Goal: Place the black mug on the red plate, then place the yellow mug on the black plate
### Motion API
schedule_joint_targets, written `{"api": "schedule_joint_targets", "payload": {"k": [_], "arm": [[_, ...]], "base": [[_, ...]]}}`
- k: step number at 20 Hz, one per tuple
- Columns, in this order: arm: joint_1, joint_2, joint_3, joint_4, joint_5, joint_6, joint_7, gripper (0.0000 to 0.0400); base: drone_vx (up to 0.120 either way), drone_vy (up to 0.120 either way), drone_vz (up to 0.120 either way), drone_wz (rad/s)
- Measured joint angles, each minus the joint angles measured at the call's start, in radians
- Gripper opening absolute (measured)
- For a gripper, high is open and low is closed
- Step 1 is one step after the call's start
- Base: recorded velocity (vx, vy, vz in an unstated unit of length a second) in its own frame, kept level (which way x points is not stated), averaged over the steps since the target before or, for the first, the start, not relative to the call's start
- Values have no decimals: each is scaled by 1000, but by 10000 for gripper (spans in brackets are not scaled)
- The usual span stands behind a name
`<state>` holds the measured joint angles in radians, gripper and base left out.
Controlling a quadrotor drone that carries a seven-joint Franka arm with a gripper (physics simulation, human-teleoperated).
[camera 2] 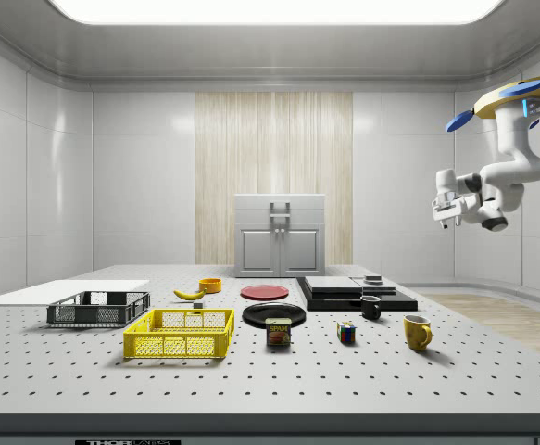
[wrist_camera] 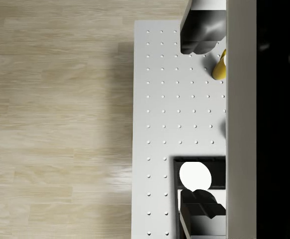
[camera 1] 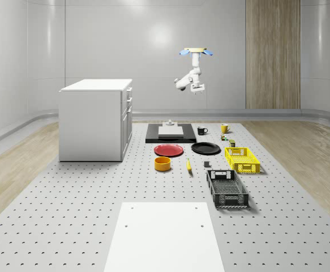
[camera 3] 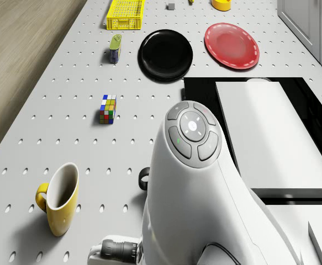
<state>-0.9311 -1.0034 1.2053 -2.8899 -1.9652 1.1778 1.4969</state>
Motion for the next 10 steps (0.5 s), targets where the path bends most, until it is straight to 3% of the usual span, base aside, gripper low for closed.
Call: {"api": "schedule_joint_targets", "payload": {"k": [10], "arm": [[-98, -69, 52, -6, -14, -4, 69, 400]], "base": [[0, 0, -4, 0]]}}
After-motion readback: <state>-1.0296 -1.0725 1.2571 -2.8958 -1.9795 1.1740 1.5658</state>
